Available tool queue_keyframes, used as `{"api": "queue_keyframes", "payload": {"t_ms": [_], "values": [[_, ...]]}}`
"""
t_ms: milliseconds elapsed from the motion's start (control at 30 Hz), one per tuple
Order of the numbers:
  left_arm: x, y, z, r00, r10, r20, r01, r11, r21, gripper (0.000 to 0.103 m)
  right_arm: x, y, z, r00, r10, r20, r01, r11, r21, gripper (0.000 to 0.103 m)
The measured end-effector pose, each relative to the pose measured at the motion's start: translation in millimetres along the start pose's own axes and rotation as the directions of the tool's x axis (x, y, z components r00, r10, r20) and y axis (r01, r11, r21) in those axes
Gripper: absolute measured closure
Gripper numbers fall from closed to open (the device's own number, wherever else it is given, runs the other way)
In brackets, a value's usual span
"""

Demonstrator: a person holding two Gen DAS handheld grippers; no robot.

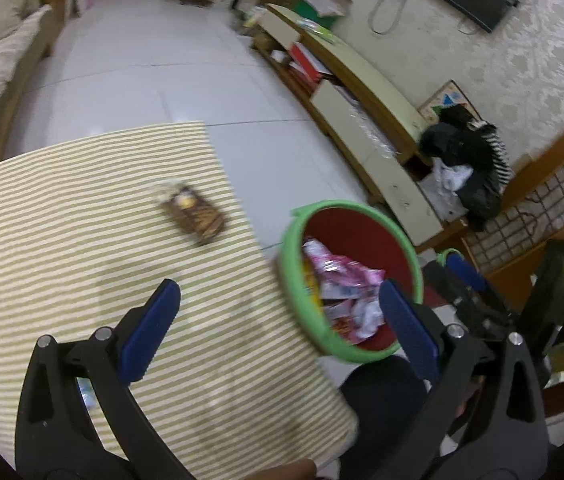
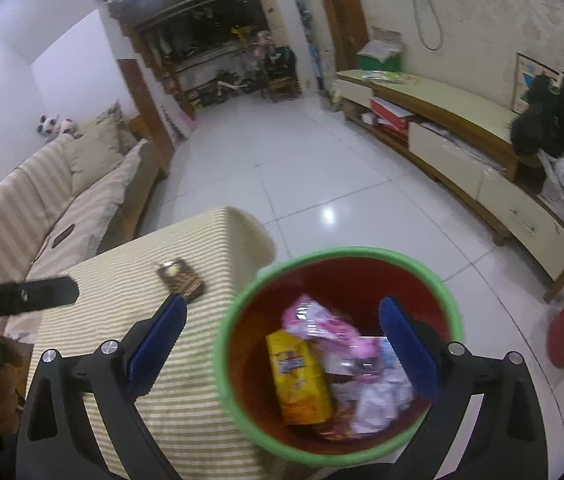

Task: Collect trash
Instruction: 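Move both open tools back over the table, then grasp the blue-white wrapper with left tool while right tool grasps the brown cigarette box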

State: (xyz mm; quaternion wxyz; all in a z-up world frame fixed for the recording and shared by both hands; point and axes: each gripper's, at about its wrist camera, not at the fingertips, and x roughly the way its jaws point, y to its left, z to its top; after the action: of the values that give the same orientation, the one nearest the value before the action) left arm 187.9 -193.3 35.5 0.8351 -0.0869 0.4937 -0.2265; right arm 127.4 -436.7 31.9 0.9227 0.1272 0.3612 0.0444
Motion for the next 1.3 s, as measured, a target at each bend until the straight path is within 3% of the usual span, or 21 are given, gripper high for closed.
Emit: {"api": "queue_keyframes", "payload": {"t_ms": [167,400,700,867,1033,1133,1300], "values": [[-31.4,40.9,-21.9,0.997,0.073,0.025,-0.071,0.996,-0.062,0.006,4.7,39.2,-1.7,0.999,0.043,-0.010,-0.043,0.997,-0.071,0.009],[-63.4,85.7,-62.3,0.980,0.197,0.039,-0.189,0.972,-0.138,0.006,14.0,88.2,-6.5,0.996,0.082,-0.044,-0.089,0.980,-0.179,0.009],[-61.4,131.9,-110.8,0.965,0.260,-0.044,-0.263,0.943,-0.203,0.006,34.4,129.9,-18.2,0.991,0.089,-0.095,-0.111,0.957,-0.268,0.009],[-41.6,142.1,-119.0,0.954,0.283,-0.102,-0.296,0.945,-0.143,0.006,50.0,141.5,-23.6,0.988,0.084,-0.128,-0.117,0.953,-0.281,0.009],[-5.3,138.1,-119.1,0.922,0.358,-0.150,-0.360,0.933,0.015,0.006,64.8,142.5,-23.1,0.986,0.066,-0.151,-0.108,0.952,-0.285,0.009],[13.0,142.9,-120.6,0.901,0.399,-0.169,-0.395,0.917,0.058,0.006,76.6,139.5,-21.4,0.984,0.058,-0.166,-0.104,0.953,-0.284,0.009],[24.5,154.1,-113.5,0.909,0.381,-0.170,-0.381,0.924,0.038,0.035,102.2,141.1,-16.7,0.980,0.049,-0.191,-0.104,0.951,-0.291,0.009]]}}
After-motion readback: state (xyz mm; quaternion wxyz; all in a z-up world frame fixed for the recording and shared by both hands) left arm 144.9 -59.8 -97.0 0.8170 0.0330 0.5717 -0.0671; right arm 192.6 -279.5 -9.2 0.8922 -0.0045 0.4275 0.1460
